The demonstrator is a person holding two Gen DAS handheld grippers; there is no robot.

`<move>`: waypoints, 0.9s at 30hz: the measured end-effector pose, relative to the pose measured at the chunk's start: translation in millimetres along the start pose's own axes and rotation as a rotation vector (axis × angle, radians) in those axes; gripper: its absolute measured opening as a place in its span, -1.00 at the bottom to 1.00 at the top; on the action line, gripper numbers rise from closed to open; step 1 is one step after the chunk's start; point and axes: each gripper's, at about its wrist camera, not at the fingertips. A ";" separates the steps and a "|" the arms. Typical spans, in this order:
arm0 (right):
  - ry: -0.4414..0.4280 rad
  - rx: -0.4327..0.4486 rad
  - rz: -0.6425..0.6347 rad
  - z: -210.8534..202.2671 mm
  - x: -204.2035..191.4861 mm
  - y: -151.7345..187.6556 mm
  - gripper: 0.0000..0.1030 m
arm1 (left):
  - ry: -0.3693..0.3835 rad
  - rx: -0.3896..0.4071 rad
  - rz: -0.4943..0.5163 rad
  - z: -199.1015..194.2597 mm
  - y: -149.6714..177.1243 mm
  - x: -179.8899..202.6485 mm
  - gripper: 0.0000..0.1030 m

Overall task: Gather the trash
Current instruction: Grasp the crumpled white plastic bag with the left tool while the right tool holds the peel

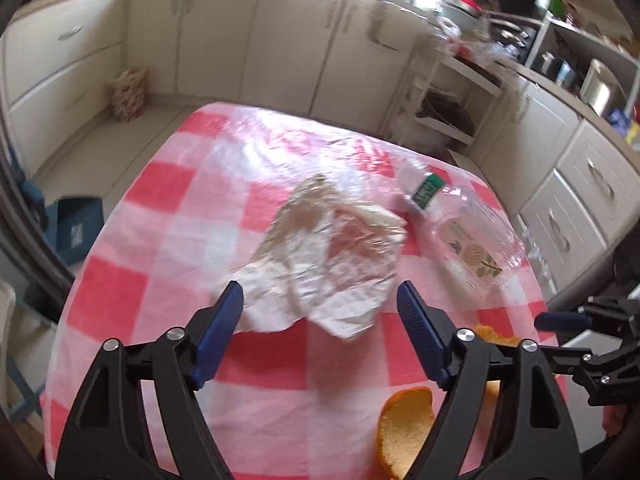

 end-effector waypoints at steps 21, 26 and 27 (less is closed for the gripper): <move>-0.016 -0.090 0.007 31.8 -1.9 13.0 -0.78 | -0.025 0.024 -0.070 -28.6 -5.7 -10.9 -0.87; 0.003 -0.052 0.053 20.6 1.6 17.7 -0.85 | 0.032 0.115 -0.150 -79.8 16.3 -23.7 -0.87; 0.007 -0.047 0.058 18.7 1.6 18.0 -0.86 | 0.043 0.121 -0.159 -84.1 19.0 -25.2 -0.87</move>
Point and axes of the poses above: each gripper's, at about its wrist camera, not at the fingertips, and z roughly the way its jaws point, x to its right, y to its underside, and after that the axes turned 12 degrees about y, right-handed
